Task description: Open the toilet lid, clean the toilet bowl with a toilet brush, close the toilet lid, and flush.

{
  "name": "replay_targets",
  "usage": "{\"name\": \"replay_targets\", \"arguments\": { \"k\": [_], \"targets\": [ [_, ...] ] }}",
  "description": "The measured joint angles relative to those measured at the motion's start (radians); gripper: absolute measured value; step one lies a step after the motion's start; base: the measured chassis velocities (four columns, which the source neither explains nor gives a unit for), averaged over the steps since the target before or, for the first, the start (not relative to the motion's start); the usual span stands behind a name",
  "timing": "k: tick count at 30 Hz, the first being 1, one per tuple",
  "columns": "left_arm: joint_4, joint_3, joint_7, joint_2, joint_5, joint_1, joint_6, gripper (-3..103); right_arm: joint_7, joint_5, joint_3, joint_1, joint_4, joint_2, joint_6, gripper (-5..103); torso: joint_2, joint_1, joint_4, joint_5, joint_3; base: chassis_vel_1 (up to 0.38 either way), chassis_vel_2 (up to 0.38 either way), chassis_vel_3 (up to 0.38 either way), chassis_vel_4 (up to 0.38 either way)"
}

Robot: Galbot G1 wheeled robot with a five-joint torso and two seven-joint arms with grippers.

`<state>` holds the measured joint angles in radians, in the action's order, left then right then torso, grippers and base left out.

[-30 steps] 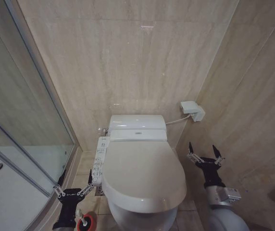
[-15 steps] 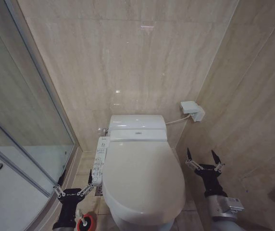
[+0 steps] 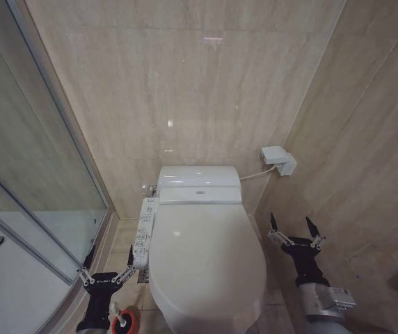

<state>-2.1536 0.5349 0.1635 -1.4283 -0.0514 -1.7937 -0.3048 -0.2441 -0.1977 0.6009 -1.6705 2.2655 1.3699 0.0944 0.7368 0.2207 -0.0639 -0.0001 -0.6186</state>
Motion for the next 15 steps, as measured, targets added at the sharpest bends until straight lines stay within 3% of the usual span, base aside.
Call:
{"name": "replay_targets", "arguments": {
  "k": [15],
  "targets": [
    [0.000,0.000,0.000,0.000,0.000,0.000,0.000,100,-0.001,0.000,-0.002,0.017,-0.015,0.006,-0.005,100,0.000,0.000,0.0000,0.0000,0.000,0.000,0.000,0.000,0.000]
  ]
}}
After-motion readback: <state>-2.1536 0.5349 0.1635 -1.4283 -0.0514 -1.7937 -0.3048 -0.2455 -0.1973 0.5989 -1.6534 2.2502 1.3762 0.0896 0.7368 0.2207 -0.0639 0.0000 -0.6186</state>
